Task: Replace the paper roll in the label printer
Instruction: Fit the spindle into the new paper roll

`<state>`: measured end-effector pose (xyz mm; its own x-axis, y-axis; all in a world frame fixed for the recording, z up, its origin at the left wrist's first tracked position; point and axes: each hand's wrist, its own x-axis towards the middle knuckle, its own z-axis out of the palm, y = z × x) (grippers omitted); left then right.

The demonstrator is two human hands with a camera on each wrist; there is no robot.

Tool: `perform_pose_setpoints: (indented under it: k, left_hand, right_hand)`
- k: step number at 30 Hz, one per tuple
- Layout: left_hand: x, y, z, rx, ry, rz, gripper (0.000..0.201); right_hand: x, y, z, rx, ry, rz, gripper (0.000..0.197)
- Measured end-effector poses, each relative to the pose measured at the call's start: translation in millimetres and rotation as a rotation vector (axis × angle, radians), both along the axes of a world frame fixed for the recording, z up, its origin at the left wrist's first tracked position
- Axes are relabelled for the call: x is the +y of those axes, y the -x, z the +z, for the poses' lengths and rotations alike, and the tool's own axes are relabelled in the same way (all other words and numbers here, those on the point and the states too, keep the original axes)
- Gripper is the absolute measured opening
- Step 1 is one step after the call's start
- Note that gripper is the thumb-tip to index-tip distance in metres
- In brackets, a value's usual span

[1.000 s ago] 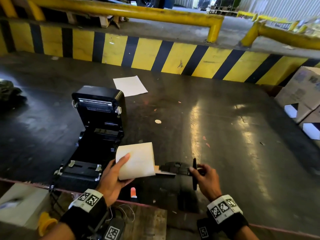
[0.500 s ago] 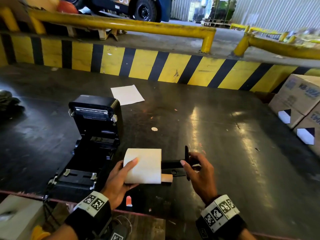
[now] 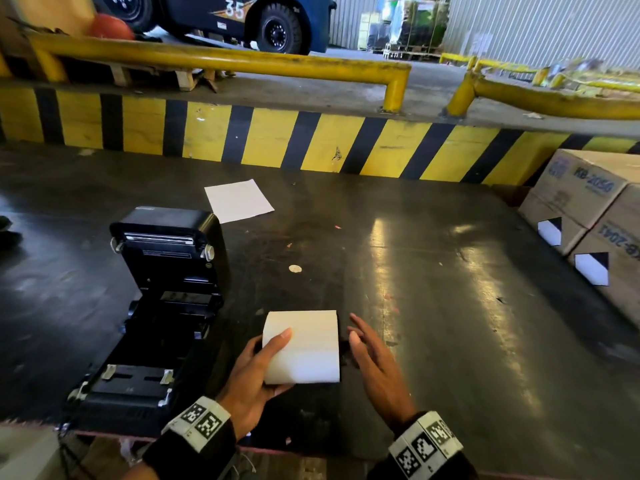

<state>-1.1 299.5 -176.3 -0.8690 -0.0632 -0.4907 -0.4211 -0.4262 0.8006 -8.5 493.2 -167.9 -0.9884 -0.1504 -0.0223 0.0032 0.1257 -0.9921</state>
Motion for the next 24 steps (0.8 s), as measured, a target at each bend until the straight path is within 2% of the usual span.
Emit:
perform_pose_setpoints:
  k: [3,5,6,8,10,13,15,17,20,22,24]
  left_hand:
    - [13,10,4,-0.013,0.027,-0.030,0.081]
    - [24,19,7,-0.016,0.061,-0.051,0.085]
    - [30,23,10,-0.021,0.076,-0.071,0.087]
    - [40,32,14,-0.040,0.106,-0.146,0.087]
    - [43,41,18,-0.029,0.161,-0.268,0.079]
    - [37,61,22,-0.008,0.232,-0.420,0.048]
    - [28,79,12,0.001,0.374,-0.428,0.034]
    - [17,97,-12,0.129,0.672,-0.465,0.015]
    - [6,118,-50,0.232,1.102,-0.654,0.009]
    - [7,125,-65,0.221,1.219,-0.771,0.013]
    - [14,133,-70,0.226,1.253,-0.834,0.018]
  right_hand:
    - [-4,4,9,-0.154,0.180,0.081,0.039]
    - [-6,12,6,-0.187,0.200,0.034,0.058]
    - [-6,17,2,-0.206,0.206,-0.017,0.061]
    - [-3,25,-2,-0.228,0.262,-0.140,0.049]
    - [6,32,-4,-0.255,0.304,-0.231,0.041]
    - [24,41,-7,-0.304,0.394,-0.288,0.031]
    - [36,45,-9,-0.331,0.450,-0.303,0.031]
    - [43,47,-10,-0.335,0.480,-0.329,0.031]
    - [49,50,-15,-0.335,0.474,-0.380,0.030]
    - [48,49,-18,-0.327,0.451,-0.415,0.042]
    - [48,50,-22,-0.335,0.440,-0.432,0.055]
